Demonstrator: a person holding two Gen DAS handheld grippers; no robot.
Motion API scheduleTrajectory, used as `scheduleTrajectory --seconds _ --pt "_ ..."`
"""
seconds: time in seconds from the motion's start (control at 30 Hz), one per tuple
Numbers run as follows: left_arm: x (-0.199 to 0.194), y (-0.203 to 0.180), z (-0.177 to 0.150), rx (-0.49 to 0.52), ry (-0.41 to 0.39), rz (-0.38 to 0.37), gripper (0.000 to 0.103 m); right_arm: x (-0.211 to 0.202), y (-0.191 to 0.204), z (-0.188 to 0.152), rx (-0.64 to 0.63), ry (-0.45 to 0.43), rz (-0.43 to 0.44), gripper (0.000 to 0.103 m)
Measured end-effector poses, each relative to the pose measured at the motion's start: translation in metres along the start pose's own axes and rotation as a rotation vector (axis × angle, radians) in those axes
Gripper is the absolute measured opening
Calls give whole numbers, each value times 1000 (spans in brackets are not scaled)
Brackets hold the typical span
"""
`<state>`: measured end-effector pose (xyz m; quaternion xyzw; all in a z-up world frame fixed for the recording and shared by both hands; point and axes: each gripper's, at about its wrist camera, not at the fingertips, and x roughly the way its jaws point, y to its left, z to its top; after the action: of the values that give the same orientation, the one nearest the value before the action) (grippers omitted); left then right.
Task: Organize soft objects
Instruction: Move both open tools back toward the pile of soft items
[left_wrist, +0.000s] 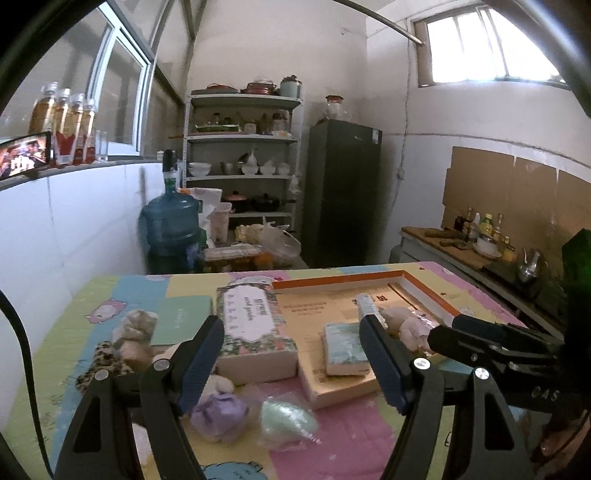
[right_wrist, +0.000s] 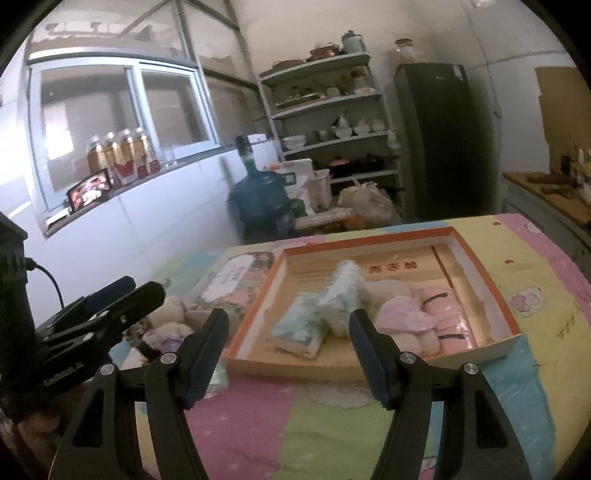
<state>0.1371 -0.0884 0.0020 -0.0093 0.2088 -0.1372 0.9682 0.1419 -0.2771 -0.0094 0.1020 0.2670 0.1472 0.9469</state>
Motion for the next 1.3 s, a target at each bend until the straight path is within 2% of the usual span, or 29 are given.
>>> scheduleTrajectory --seconds 0.83,1.1,1.17,1.23,1.3 --pt "-64 74 -21 -42 -58 116 76 -15 117 -26 -116 -41 120 69" --pt "-75 97 -32 -63 -60 139 76 -8 142 -39 -147 -20 155 69" --pt "-76 104 -35 -67 -52 148 77 -6 145 -43 -152 -7 159 69" --pt "-78 112 -39 -79 -52 152 85 -2 146 -47 -152 10 161 69" --pt "-79 118 -42 -90 -49 156 85 2 146 -50 -152 23 159 69"
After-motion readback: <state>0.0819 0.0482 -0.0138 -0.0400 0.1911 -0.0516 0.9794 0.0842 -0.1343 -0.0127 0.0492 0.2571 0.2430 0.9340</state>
